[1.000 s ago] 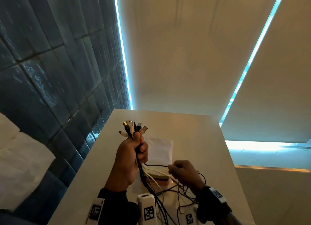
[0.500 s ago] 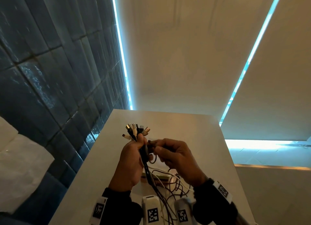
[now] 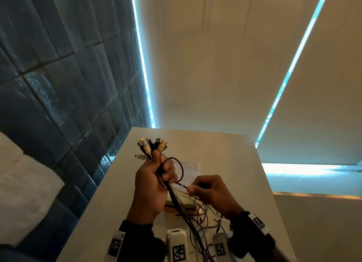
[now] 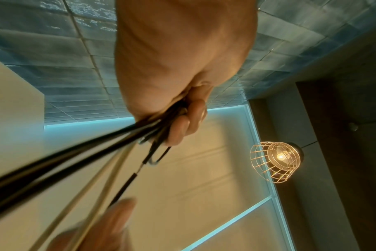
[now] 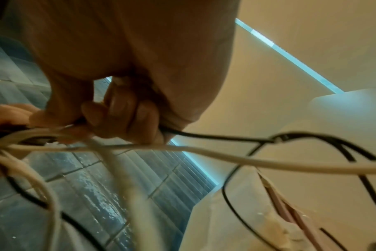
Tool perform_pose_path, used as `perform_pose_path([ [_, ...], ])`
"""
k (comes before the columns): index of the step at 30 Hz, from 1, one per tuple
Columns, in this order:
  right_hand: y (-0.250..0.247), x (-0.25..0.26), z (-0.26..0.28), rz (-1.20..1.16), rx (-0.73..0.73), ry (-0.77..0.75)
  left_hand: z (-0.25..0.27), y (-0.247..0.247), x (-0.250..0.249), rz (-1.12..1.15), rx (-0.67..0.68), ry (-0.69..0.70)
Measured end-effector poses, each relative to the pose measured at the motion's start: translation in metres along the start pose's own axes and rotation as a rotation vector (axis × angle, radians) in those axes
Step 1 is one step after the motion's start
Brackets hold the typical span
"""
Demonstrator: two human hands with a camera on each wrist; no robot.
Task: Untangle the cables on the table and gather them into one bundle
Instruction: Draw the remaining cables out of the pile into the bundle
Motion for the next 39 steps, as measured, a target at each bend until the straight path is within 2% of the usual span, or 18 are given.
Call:
perform_pose_path([
  [8, -0.013, -0.032, 0.003, 0.161, -0.084, 0.071, 0.0, -0.01, -0.01, -0.023, -0.028, 0.019],
  [16, -0.023, -0.081, -0.01, 0.427, -0.063, 0.171, 0.001, -0.012, -0.016, -0.05, -0.059, 0.018],
  [27, -0.031, -0.104, -0.013, 0.479, -0.14, 0.353, -0.002, -0.017, -0.01, -0.171, -0.115, -0.046],
  [30, -0.036, -0.087, -0.016, 0.454, -0.262, 0.31, -0.003, -0.02, -0.003, -0.254, -0.148, -0.104],
  [34, -0.032, -0.041, -0.02, 0.281, -0.42, 0.159, -0.004, -0.02, 0.01, -0.317, -0.21, -0.176],
  [36, -0.021, -0.013, -0.019, 0.141, -0.397, 0.062, -0.005, -0.017, 0.015, -0.324, -0.218, -0.211],
  [39, -0.001, 0.024, -0.014, 0.026, -0.272, -0.095, -0.005, -0.013, 0.017, -0.311, -0.237, -0.196],
])
Point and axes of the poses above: each hand's wrist, its own z-axis away from the middle knuckle, its own y-axis out of the palm, x = y × z, the point moved 5 cm from there along -z, towards the middle knuckle
